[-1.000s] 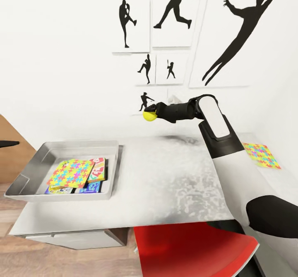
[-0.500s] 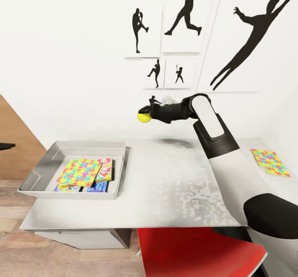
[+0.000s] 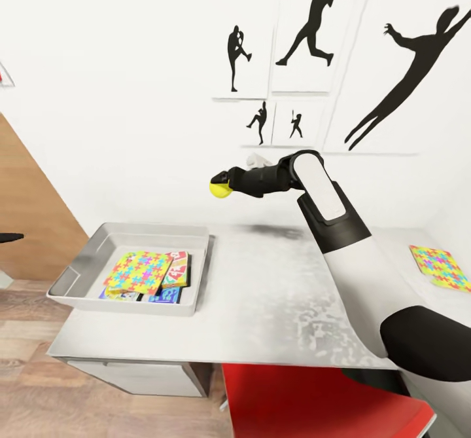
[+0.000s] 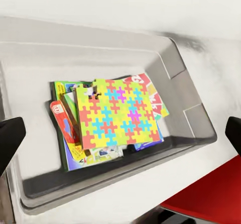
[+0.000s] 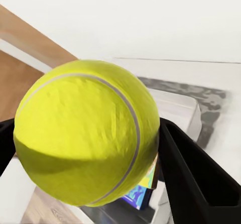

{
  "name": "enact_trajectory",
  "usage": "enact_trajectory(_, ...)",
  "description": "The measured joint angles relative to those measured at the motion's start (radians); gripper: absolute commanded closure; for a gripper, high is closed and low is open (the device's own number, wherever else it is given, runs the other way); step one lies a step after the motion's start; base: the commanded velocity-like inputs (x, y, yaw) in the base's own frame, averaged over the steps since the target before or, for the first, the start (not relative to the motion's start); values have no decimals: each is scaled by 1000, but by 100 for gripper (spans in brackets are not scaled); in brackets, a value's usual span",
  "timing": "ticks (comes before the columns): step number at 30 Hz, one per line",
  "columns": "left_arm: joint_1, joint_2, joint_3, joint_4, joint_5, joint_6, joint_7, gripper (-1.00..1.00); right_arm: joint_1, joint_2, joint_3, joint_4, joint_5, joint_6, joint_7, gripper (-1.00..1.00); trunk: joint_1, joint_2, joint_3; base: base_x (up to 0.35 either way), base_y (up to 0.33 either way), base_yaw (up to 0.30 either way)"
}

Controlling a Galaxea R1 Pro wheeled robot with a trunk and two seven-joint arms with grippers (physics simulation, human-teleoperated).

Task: Put all the toys in the child's room - the three board games (two on the bed and one on the table), the two jigsaw puzzles on the table, and the tennis ball on the table - inside the toy box on the table in the child's room.

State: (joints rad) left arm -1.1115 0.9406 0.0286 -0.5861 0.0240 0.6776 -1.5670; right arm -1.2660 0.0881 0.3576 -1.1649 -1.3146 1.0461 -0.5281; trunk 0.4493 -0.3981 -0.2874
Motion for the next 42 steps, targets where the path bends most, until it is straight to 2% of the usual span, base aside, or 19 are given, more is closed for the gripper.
enact_trajectory(13, 1, 1, -1, 36, -1, -28, 0, -100, 7, 2, 3, -4, -2, 0, -1, 100, 0, 0, 21, 0, 0, 117)
enact_trajectory(18, 0, 1, -2, 63, -2, -51, 0, -100, 9, 2, 46, -4, 0, 0, -6, 100, 0, 0, 29, 0, 0, 117)
enact_trajectory(22, 0, 1, -2, 66, -3, -56, 0, -100, 9, 2, 56, -3, 1, 0, -8, 100, 0, 0, 36, 0, 0, 117)
enact_trajectory(31, 1, 1, -2, 67, -3, -58, 0, -100, 9, 2, 54, -3, 1, 0, -7, 100, 0, 0, 49, 0, 0, 99)
enact_trajectory(42, 0, 0, -3, 67, -3, -58, 0, -100, 10, 2, 57, -4, 1, 0, -7, 100, 0, 0, 51, 0, 0, 6)
